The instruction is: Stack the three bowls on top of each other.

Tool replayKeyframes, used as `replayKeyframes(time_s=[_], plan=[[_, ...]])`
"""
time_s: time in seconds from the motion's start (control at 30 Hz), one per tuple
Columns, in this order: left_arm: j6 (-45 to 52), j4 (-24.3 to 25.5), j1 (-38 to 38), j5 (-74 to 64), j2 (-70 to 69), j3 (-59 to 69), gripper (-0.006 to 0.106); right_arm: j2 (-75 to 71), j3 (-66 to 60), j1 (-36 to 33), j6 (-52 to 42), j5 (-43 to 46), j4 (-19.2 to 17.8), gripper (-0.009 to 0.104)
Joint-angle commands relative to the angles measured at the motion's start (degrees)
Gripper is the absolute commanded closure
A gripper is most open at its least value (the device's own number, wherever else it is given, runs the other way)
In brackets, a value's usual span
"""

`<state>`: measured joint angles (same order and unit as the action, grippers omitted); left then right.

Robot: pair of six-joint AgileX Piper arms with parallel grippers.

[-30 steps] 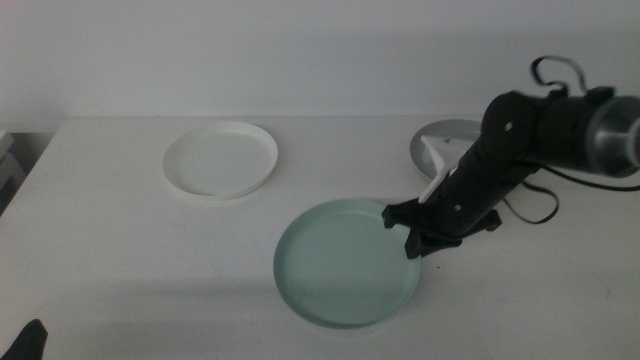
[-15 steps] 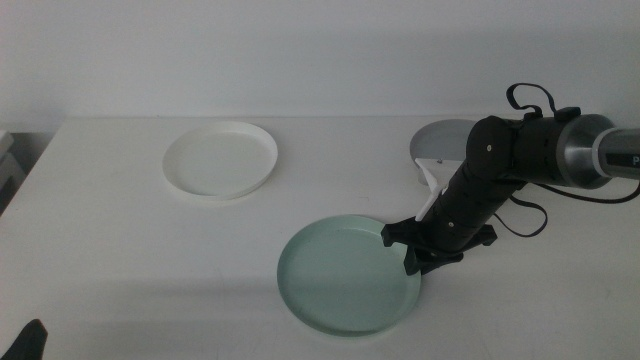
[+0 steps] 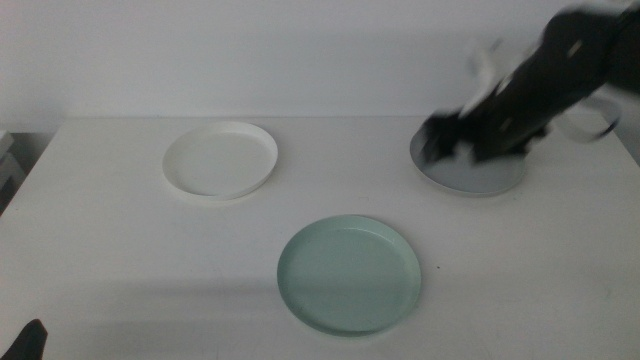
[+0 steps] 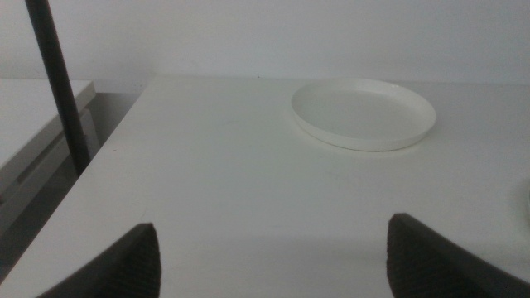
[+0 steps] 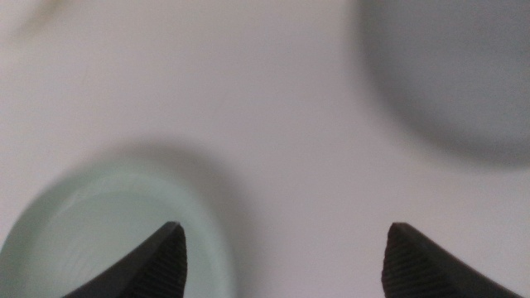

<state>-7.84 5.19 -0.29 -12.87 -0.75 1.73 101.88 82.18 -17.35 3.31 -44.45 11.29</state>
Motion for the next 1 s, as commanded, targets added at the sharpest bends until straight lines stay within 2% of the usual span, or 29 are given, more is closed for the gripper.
replayKeyframes(time_s=[0.0, 0.1, 0.3, 0.57, 0.87, 0.97], plan=[[-0.6, -0.6, -0.2, 4.1, -0.8, 0.3, 0.01, -3.0, 6.0, 3.9, 1.5, -1.5, -3.9, 0.033], [-0.6, -0.6, -0.2, 4.1, -0.8, 0.3, 0.01, -1.0, 12.4, 8.1, 1.8, -3.7, -5.6, 0.033], [-0.6, -0.6, -0.2, 4.1, -0.8, 0.3, 0.01, 7.1, 23.6, 14.1, 1.7, -6.2, -6.0, 0.033], [-0.6, -0.6, -0.2, 4.1, -0.8, 0.3, 0.01, 20.2, 33.6, 16.9, 1.2, -6.6, -10.0, 0.033], [-0.6, -0.6, -0.2, 4.1, -0.8, 0.3, 0.01, 30.3, 38.7, 18.1, 1.7, -6.3, -9.5, 0.034], [-0.6, -0.6, -0.2, 4.1, -0.8, 0.3, 0.01, 31.8, 38.7, 18.1, 1.7, -6.1, -9.5, 0.038]])
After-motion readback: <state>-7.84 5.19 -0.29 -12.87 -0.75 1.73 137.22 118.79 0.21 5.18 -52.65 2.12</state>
